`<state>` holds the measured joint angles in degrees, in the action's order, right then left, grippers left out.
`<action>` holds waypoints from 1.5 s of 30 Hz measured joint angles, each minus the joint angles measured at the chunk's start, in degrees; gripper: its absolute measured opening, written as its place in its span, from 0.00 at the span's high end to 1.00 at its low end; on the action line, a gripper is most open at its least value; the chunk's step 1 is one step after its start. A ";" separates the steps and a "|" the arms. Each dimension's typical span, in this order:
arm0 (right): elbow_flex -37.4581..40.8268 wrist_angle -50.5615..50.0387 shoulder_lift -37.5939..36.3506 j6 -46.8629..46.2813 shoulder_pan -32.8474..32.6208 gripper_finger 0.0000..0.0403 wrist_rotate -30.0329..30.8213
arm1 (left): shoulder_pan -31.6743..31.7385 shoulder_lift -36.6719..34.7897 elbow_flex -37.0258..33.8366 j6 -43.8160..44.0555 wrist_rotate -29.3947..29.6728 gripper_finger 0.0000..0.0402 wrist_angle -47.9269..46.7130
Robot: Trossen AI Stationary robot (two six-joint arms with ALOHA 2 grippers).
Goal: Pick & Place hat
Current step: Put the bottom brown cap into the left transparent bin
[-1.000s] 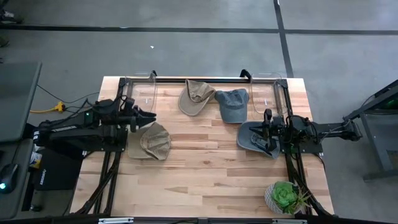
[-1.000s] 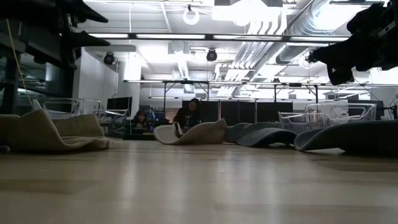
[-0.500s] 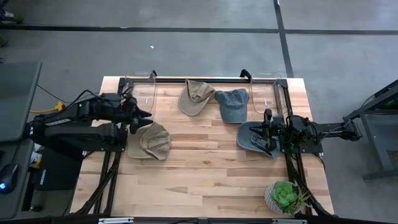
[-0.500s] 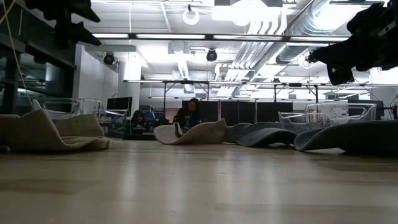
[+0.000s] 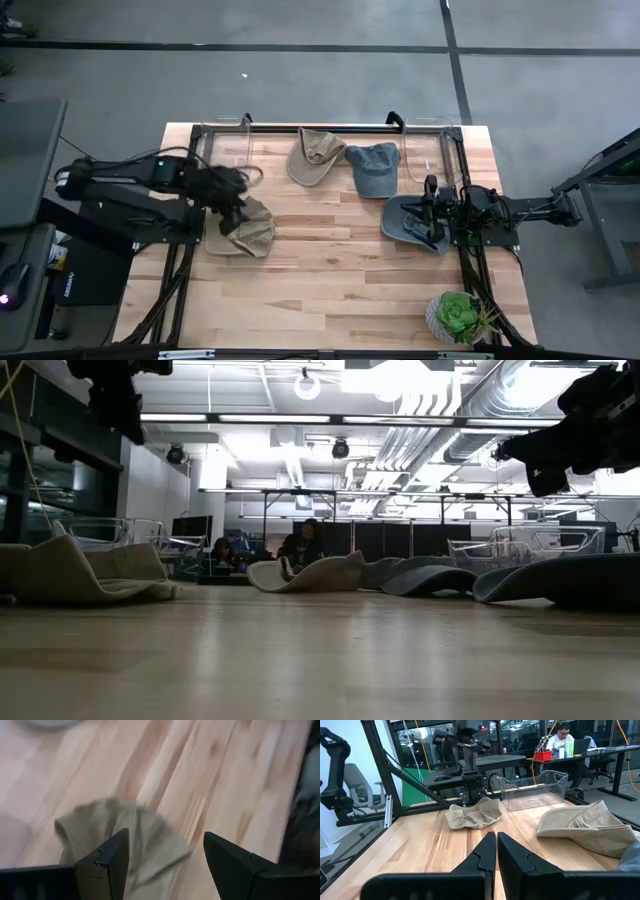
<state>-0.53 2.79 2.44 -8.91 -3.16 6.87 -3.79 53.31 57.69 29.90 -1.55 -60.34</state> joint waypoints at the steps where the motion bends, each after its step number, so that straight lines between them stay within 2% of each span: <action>1: 0.01 0.00 0.01 -0.01 0.00 0.97 0.00 | -1.62 1.60 1.02 -0.45 0.88 0.46 -1.93; 6: 0.02 0.00 0.00 -0.02 0.00 0.97 0.00 | -8.81 7.38 3.41 -1.72 3.45 0.46 -5.74; 10: 0.00 0.00 0.01 -0.02 0.00 0.97 0.00 | -13.91 9.83 3.50 -1.65 4.25 0.46 -5.51; 14: 0.00 0.00 0.00 -0.02 0.00 0.97 0.00 | -18.60 11.75 3.50 -2.04 7.64 0.46 -5.55; 20: 0.01 0.00 0.01 -0.02 0.00 0.97 0.01 | -24.28 14.33 3.50 -3.17 7.90 0.46 -5.59; 26: 0.02 0.00 0.00 -0.02 0.00 0.97 0.00 | -28.47 17.98 3.50 -5.86 8.20 0.35 -5.61; 30: 0.00 0.00 0.00 -0.01 0.00 0.97 0.00 | -29.78 20.99 3.50 -6.98 10.45 0.25 -5.33; 34: 0.00 0.00 0.00 -0.02 0.00 0.97 0.02 | -29.75 24.63 3.48 -6.96 9.87 0.17 -5.10; 45: 0.00 0.00 0.00 -0.01 0.00 0.97 0.00 | -29.62 33.36 3.45 -6.79 9.90 0.17 2.14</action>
<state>-0.53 2.79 2.44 -8.92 -3.16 6.87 -33.41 86.67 61.14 23.11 8.35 -58.20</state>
